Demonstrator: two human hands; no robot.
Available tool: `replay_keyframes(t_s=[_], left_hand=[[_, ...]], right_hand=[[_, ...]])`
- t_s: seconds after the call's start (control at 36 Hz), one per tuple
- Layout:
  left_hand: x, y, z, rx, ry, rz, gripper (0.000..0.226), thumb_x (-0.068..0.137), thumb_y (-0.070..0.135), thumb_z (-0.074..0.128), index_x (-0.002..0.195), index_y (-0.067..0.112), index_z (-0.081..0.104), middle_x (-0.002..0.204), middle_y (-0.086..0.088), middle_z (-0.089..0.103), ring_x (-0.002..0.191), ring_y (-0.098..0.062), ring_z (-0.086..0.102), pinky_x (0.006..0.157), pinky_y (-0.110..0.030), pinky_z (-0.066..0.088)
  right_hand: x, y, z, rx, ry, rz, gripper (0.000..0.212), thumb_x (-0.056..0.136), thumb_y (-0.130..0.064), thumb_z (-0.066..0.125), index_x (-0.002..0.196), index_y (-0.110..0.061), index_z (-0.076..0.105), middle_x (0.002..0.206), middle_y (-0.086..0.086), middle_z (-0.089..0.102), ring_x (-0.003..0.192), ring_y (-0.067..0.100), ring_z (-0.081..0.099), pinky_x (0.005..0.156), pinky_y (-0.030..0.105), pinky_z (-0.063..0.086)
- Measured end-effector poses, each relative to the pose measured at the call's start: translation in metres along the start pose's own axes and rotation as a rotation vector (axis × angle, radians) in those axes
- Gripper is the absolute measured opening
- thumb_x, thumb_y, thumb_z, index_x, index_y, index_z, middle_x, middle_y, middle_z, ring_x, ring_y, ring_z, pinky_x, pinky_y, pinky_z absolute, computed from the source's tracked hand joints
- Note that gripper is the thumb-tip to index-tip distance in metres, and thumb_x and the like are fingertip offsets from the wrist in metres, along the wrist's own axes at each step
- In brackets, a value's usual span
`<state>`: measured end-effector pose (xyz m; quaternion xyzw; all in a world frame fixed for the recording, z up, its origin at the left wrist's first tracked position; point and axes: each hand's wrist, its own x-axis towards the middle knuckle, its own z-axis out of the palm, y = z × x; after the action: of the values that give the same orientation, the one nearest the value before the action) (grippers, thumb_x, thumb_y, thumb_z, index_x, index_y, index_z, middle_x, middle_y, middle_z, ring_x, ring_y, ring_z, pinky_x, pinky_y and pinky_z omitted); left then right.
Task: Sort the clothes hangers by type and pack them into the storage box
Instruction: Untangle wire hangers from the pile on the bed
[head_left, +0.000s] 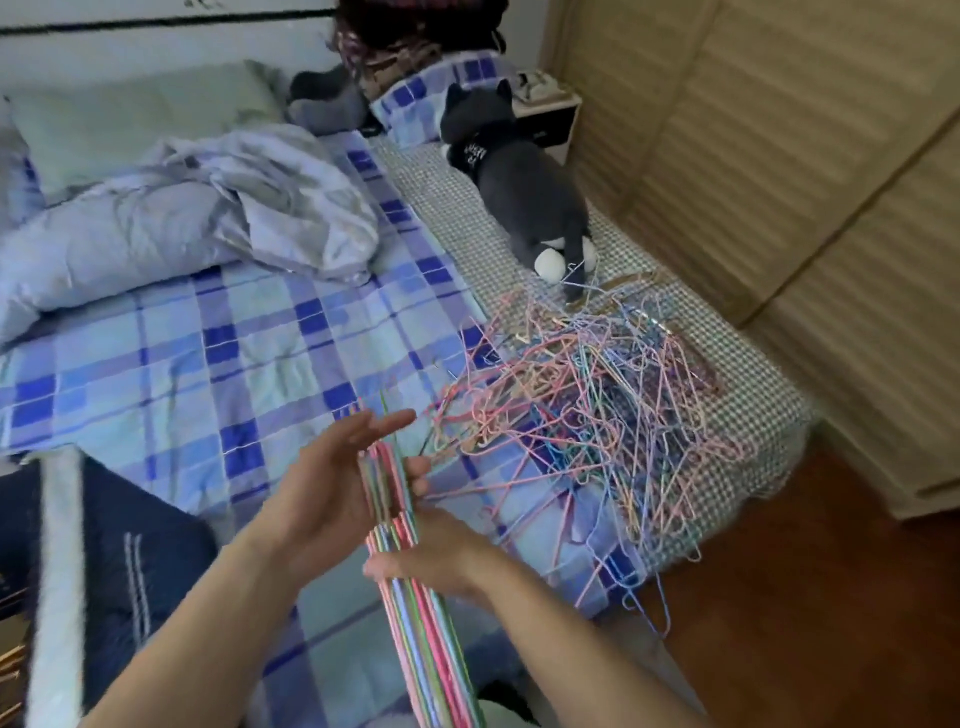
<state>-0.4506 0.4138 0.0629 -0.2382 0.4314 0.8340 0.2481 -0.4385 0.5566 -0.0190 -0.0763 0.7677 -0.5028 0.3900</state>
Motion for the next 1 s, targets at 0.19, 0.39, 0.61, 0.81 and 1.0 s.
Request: replay_keyframes(t_s=[0.19,0.39,0.61,0.81,1.0], left_hand=[[0.032,-0.019,-0.009,0.163,0.234,0.100,0.037,0.094,0.014,0.053,0.126,-0.005,0.059,0.095,-0.015,0.072,0.091,-0.032,0.073,0.087,-0.044,0.061],[0.035,-0.045,-0.020,0.087,0.252,0.140,0.047,0.084,0.014,0.068,0.126,-0.005,0.059,0.093,-0.015,0.066,0.085,-0.030,0.065,0.090,-0.041,0.057],[0.035,-0.062,-0.020,0.247,0.474,0.176,0.022,0.100,-0.004,0.047,0.113,-0.008,0.065,0.080,-0.021,0.067,0.059,-0.017,0.068,0.055,-0.020,0.057],[0.033,-0.064,-0.025,0.312,0.511,0.154,0.021,0.098,-0.001,0.052,0.111,-0.005,0.068,0.085,-0.027,0.070,0.060,-0.020,0.068,0.059,-0.026,0.058],[0.030,-0.061,-0.024,0.291,0.595,0.205,0.046,0.071,0.043,0.083,0.103,0.011,0.077,0.096,-0.029,0.074,0.096,-0.042,0.072,0.091,-0.048,0.049]], right_hand=[[0.012,0.067,-0.104,0.473,0.009,0.126,0.019,0.093,-0.015,0.068,0.111,-0.019,0.066,0.095,-0.002,0.072,0.084,0.010,0.067,0.073,0.025,0.050],[0.026,0.186,-0.216,0.057,0.603,0.528,0.021,0.088,-0.004,0.053,0.080,-0.004,0.073,0.080,0.020,0.070,0.070,0.030,0.067,0.063,0.032,0.051],[0.057,0.207,-0.284,-0.316,0.682,0.590,0.035,0.098,-0.015,0.048,0.131,-0.005,0.055,0.119,0.018,0.064,0.096,0.036,0.064,0.075,0.039,0.053],[0.080,0.212,-0.301,-0.339,0.609,0.724,0.036,0.102,-0.020,0.047,0.130,0.001,0.058,0.123,0.020,0.063,0.104,0.036,0.064,0.076,0.037,0.052],[0.074,0.161,-0.284,0.340,0.770,0.361,0.020,0.103,-0.007,0.047,0.094,-0.003,0.063,0.099,0.023,0.070,0.077,0.030,0.070,0.075,0.042,0.060]])
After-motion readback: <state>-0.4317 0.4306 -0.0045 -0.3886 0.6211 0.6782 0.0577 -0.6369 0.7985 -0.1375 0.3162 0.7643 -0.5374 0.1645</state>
